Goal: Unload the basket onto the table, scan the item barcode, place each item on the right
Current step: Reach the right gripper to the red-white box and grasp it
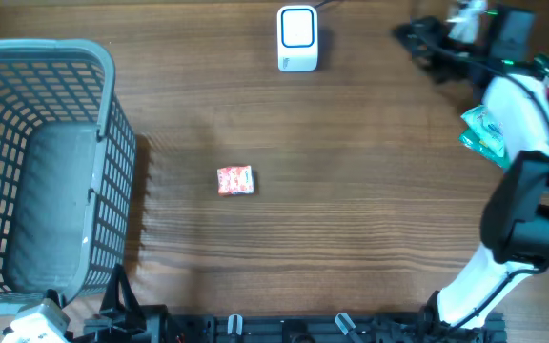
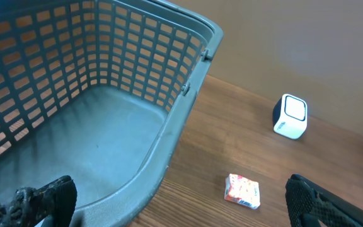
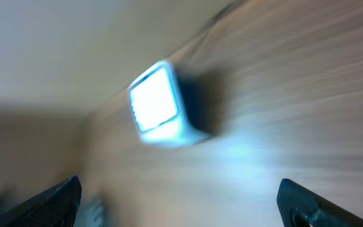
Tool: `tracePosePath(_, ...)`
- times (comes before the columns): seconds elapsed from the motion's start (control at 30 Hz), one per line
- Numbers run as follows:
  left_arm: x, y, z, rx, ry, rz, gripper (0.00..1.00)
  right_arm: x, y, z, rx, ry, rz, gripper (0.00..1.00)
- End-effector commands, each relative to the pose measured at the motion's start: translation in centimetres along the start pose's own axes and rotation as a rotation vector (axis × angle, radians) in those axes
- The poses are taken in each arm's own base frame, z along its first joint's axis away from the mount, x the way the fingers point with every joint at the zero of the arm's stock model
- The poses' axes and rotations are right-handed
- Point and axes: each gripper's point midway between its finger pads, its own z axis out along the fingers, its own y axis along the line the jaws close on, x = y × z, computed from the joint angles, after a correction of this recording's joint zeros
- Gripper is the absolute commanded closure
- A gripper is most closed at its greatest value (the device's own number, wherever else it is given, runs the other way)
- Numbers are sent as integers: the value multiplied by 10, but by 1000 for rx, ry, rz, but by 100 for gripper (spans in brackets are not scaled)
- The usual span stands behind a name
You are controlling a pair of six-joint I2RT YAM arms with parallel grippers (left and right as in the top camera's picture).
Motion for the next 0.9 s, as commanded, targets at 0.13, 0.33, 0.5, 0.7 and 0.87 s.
tracePosePath(0.13, -1, -1, -1, 13, -8, -2, 0, 140, 82, 77, -26, 362, -40, 0)
tracePosePath(0.33, -1, -1, -1, 13, -8, -2, 0, 231, 65, 125, 315, 416, -401, 0)
tracePosePath(0.5, -1, -1, -1, 13, -7, -2, 0, 281, 62, 153, 390, 444, -575, 1)
tracePosePath(0.7, -1, -1, -1, 13, -7, -2, 0, 309, 42, 147, 437, 553, -499, 6)
tracePosePath(0.87, -1, -1, -1, 13, -8, -2, 0, 340, 67, 143, 263, 691, -416, 10)
